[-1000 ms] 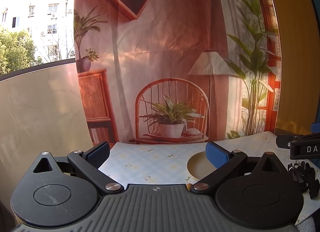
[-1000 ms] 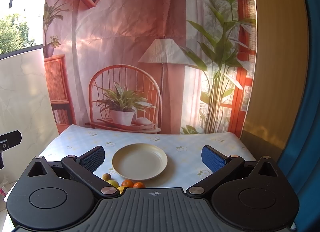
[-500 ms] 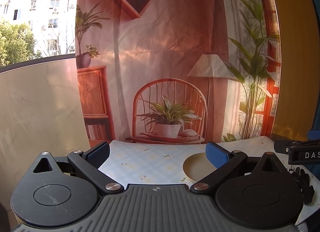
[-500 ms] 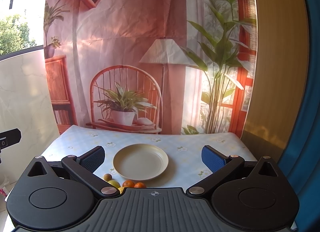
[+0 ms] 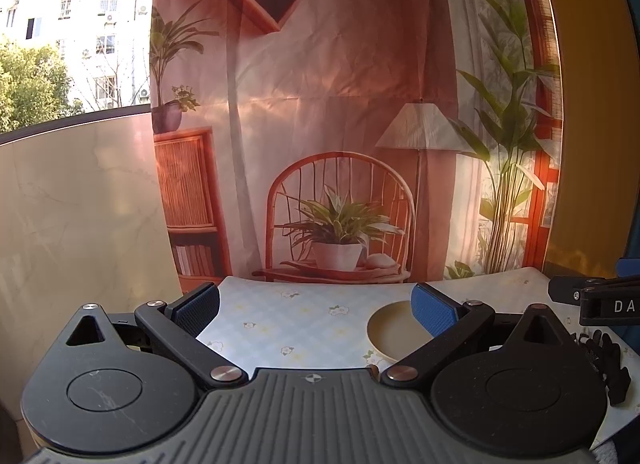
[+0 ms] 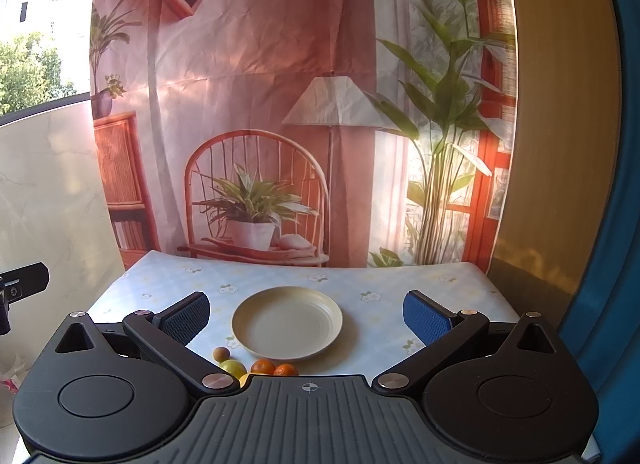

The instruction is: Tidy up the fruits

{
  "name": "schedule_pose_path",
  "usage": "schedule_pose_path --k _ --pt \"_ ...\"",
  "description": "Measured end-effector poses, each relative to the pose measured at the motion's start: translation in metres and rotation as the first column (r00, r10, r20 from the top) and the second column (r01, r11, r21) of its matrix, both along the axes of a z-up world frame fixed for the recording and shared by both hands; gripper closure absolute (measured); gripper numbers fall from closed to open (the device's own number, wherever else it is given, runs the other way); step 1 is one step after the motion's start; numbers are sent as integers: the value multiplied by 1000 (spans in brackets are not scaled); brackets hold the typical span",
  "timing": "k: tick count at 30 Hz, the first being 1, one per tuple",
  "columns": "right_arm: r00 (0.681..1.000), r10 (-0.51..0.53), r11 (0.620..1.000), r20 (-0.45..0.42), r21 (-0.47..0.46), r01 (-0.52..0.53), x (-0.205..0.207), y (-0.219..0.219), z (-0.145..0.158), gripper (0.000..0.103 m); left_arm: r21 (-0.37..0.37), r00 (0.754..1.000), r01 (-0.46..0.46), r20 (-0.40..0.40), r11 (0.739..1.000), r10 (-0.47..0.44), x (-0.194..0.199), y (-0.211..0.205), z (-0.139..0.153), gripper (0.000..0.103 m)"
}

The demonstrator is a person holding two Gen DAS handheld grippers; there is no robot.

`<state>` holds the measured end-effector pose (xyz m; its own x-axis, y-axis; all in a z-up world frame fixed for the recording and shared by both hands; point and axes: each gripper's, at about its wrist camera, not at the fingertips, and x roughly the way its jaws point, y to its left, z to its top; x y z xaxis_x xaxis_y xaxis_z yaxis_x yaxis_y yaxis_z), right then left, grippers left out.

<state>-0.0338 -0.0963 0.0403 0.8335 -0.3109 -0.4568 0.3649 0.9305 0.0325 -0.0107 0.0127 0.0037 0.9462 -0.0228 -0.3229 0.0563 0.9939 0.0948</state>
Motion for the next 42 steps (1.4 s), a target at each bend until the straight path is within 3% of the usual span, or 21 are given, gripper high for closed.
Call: schedule_pose_path --k 8,15,19,25,29,33,39,42 --pt "999 38 999 7 9 -38 7 -10 -18 0 24 1000 -25 -10 999 25 14 2 -10 0" --pt "998 35 998 -43 51 -33 31 -28 -54 0 -66 999 10 -52 998 -13 41 22 -28 0" --pt "997 42 996 -64 85 -37 47 -36 -84 0 -30 998 -4 -70 1000 2 59 28 -40 1" --pt "1000 19 995 -14 101 -17 61 -46 -114 0 2 995 -44 -85 999 44 81 34 -54 1" --pt "999 -23 998 -37 51 24 72 -50 -125 0 -11 995 -50 -92 999 49 93 38 -64 2" --pt "1000 -9 998 -26 67 10 79 -58 -131 0 -25 993 -18 -116 1000 15 104 40 -72 5" --pt "998 27 997 -54 68 -23 94 -64 -136 0 30 991 -50 -120 998 53 115 33 -79 5" --pt "997 52 997 -54 64 -49 100 -65 -137 0 -9 988 -52 -148 999 51 124 38 -80 6"
